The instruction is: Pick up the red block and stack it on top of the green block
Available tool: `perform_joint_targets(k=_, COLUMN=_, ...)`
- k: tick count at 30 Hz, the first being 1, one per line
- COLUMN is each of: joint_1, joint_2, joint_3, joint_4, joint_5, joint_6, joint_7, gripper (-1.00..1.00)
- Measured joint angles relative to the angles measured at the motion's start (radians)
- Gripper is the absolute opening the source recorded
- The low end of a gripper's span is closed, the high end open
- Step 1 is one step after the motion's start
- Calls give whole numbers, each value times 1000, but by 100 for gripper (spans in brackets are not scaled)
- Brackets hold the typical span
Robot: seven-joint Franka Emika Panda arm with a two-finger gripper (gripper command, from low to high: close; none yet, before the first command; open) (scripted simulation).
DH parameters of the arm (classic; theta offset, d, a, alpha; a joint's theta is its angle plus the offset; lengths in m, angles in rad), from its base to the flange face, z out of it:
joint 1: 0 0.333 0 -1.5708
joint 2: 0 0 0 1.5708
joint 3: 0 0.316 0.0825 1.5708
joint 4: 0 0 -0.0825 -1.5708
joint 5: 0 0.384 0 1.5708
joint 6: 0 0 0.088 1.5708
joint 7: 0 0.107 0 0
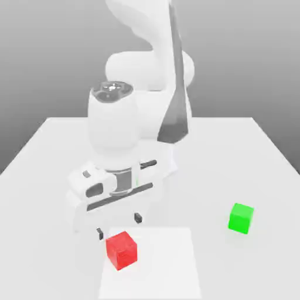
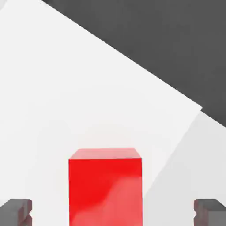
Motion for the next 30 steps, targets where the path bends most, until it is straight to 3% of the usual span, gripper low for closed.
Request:
perform_joint_targets(k=2, joint_1=-22, joint_2=73, joint_3=28, joint_4=10, joint_5=28, joint_6=61, joint_7=-23, gripper=0)
perform_joint_targets(k=3, joint_1=-31, joint_2=101, joint_3=40, joint_4=14, joint_5=37, joint_6=85, joint_7=-30, gripper=-100)
perform_joint_targets(k=10, joint_1=-35, joint_2=104, joint_3=43, joint_4=14, joint_5=35, joint_6=86, joint_7=-29, gripper=-100)
perform_joint_targets(k=16, joint_1=-10, joint_2=-87, joint_3=10, joint_4=-16, joint_5=-45, joint_6=-73, joint_7=35, gripper=-100)
perform_joint_targets(k=23, joint_1=280, joint_2=-232, joint_3=160, joint_4=-78, joint_5=-19, joint_6=-147, joint_7=253, gripper=-100)
perform_joint_targets(k=30, joint_1=467, joint_2=-326, joint_3=357, joint_4=-142, joint_5=11, joint_6=-181, joint_7=478, gripper=-100)
